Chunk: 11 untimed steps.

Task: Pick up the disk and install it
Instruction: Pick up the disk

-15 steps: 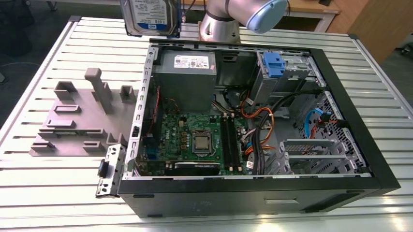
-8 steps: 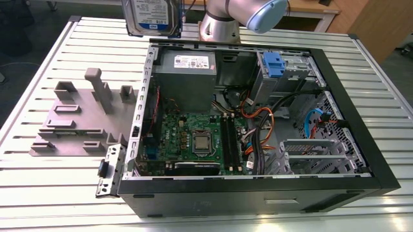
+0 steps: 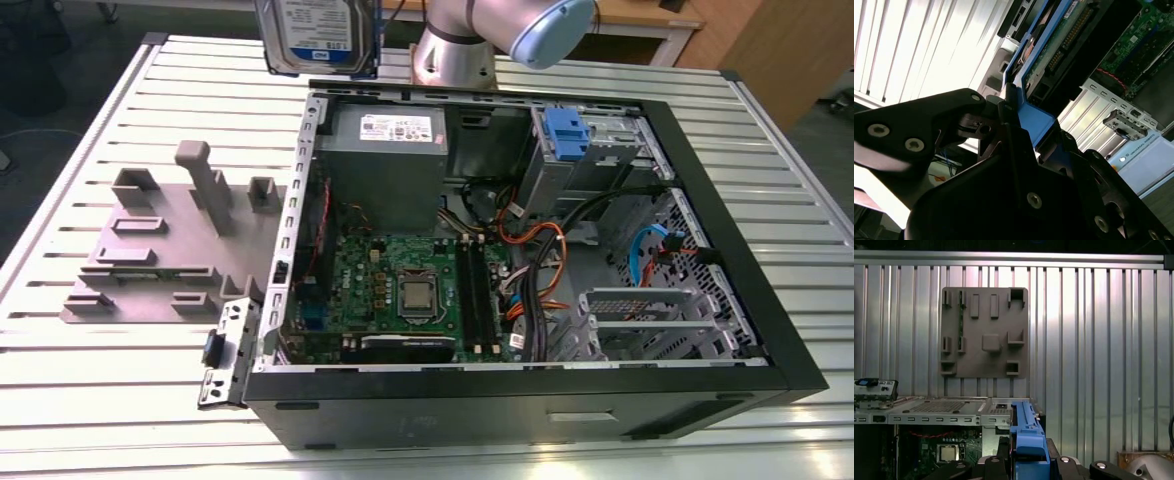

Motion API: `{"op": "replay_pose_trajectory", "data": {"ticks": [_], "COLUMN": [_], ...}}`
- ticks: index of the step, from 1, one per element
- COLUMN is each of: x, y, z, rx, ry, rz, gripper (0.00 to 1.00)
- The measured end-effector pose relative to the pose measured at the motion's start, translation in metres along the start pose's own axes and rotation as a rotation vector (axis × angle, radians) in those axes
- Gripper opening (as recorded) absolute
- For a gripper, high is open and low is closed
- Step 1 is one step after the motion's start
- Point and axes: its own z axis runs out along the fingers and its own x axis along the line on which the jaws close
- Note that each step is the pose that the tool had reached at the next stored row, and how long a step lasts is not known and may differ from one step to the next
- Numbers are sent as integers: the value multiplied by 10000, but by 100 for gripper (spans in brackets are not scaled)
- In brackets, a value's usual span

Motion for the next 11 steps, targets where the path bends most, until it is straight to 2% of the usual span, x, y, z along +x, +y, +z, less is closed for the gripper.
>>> {"op": "replay_pose_trajectory", "data": {"ticks": [11], "x": [0], "y": [-44], "z": [0], "rx": [0], "ry": [0], "rz": [0], "gripper": [36]}}
